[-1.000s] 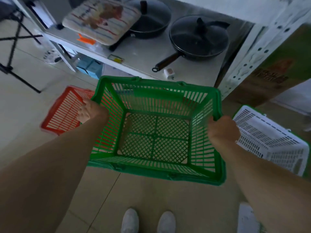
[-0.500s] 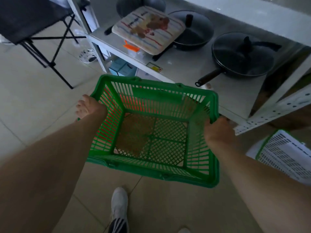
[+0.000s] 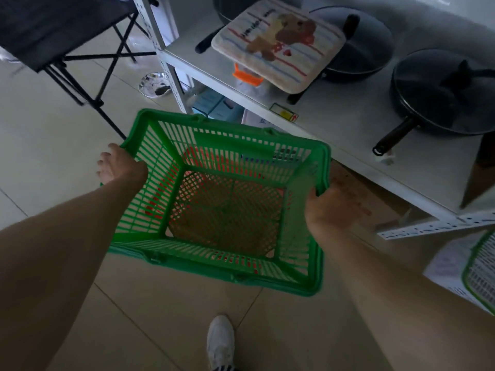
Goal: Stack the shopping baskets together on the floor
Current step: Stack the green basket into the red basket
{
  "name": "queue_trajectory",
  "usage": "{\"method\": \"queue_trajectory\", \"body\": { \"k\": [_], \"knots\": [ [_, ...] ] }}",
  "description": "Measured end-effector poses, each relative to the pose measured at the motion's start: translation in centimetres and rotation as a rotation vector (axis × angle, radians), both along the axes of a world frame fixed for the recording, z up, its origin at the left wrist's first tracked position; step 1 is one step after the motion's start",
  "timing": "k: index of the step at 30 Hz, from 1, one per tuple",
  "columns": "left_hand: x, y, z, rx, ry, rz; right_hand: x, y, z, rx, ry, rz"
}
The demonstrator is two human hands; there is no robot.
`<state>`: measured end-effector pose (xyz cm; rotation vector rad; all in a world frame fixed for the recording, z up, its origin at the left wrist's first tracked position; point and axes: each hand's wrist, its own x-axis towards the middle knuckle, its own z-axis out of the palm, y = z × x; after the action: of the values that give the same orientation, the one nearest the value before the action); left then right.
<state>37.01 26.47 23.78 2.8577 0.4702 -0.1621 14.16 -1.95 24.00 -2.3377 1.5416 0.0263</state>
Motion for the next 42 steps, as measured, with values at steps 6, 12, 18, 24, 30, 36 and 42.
{"method": "queue_trajectory", "body": {
  "k": [6,12,18,24,30,36,42],
  "knots": [
    [4.9,-0.2,-1.5,-0.005,0.016,-0.065,2.8,1.7,-3.5,0.06,-0.044,-0.143],
    [7.1,-0.8,-4.5,0.004,0.069,-0.127,3.5,2.8,-6.5,0.096,0.014,-0.197],
    [7.9,-1.3,-8.4,0.01,0.136,-0.215,3.1,3.4,-10.8,0.188,0.144,-0.222],
    [8.7,-1.7,-12.8,0.043,0.168,-0.211,3.5,4.0,-14.5,0.244,0.211,-0.26],
    [9.0,-1.8,-16.0,0.045,0.187,-0.205,4.1,3.4,-17.2,0.262,0.244,-0.262],
    [8.9,-1.4,-18.8,-0.007,0.248,-0.169,4.2,3.3,-19.5,0.287,0.279,-0.229],
    [8.8,-0.7,-21.2,-0.033,0.222,-0.204,3.5,3.5,-21.1,0.23,0.272,-0.169]
  ]
}}
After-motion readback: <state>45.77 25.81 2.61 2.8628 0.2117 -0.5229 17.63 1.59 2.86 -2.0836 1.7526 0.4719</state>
